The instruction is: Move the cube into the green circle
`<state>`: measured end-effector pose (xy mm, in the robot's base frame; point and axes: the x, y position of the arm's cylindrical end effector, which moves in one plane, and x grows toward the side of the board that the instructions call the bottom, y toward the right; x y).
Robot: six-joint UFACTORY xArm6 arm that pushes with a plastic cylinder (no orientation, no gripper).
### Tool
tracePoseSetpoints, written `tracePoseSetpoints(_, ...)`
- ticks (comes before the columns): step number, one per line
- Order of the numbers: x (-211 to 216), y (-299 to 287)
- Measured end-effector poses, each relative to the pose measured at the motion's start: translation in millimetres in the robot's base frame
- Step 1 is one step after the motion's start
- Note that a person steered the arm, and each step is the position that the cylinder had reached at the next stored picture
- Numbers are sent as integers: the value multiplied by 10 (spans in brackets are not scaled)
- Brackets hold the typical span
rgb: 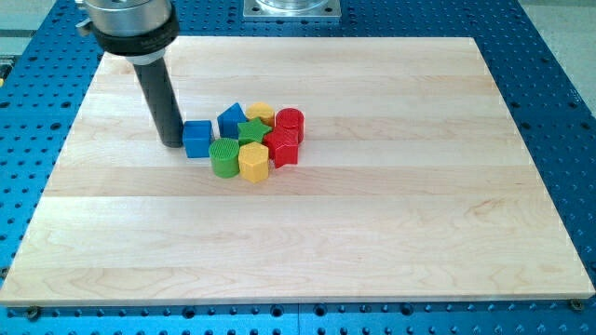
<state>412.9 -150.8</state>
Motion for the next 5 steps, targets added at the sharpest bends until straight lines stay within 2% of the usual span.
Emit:
tracePoseSetpoints(2,46,221)
tracePoseSetpoints(4,647,157)
tracePoseSetpoints(5,747,196)
